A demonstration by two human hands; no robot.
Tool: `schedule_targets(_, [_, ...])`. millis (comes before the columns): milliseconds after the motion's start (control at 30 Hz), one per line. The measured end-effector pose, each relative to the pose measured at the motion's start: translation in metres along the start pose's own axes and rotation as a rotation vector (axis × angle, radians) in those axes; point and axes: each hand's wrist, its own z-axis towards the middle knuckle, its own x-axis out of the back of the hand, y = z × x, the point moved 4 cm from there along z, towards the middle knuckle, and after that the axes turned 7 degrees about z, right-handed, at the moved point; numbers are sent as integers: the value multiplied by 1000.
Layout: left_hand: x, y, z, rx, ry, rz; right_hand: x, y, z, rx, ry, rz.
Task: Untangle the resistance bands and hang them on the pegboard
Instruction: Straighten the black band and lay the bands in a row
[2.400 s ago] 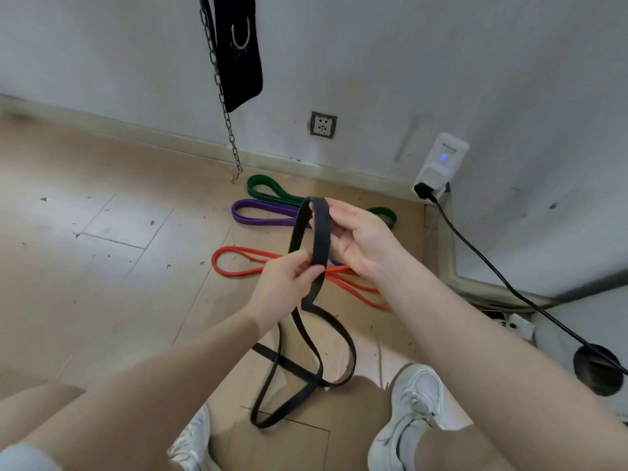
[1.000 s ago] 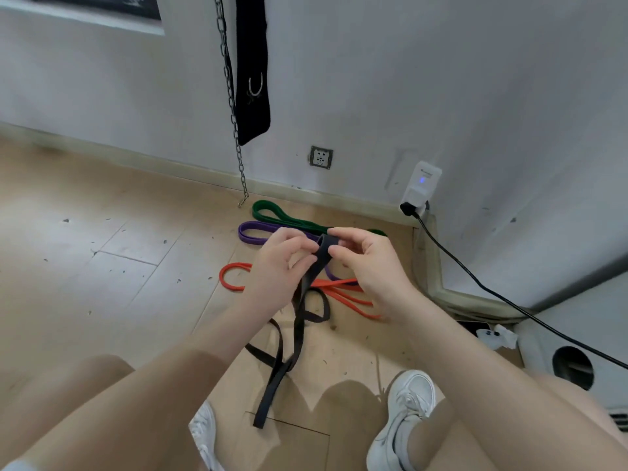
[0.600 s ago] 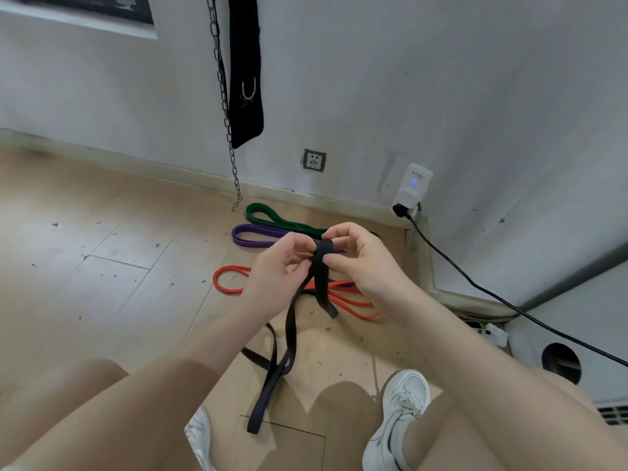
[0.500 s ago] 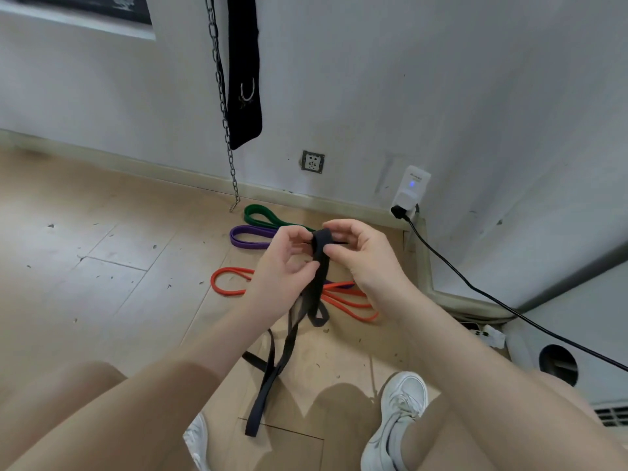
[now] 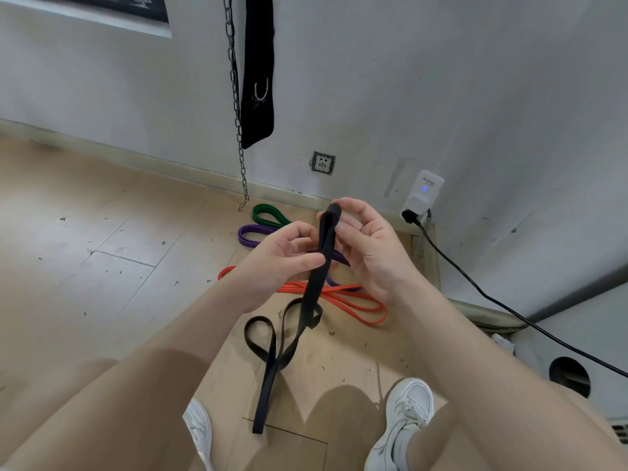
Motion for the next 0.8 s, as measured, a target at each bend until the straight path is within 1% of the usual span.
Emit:
schedule_targets(100, [3,6,-1,-37,36,72,-2,-2,1,22,-19,-23])
schedule_targets(167, [3,13,-2,-67,72,131,-1,-5,2,22,11,-51])
schedule_targets(233, [3,20,-1,-97,122,154,-2,-5,4,35,69,-104])
schedule_targets(333, [5,39,3,-158,235,127,-2,-4,-1,77,231,-209])
schedule_targets(367, [4,46,5,-175,275,114,-3,-3,-6,100,261,-240])
schedule_targets(467, [-3,76,10,-232,387,98,-8,1,-21,151,238,-363])
schedule_targets(567, [-12,115,13,-307,454,56,-15,-10,-26,186,209,-429])
schedule_targets(667, [-21,161,15,-386,487,-19,-24,-39,-25,274,204,-540])
schedule_targets(800, [-37,221,12,-480,485,-158,-38,-88,-20,402,233,-521])
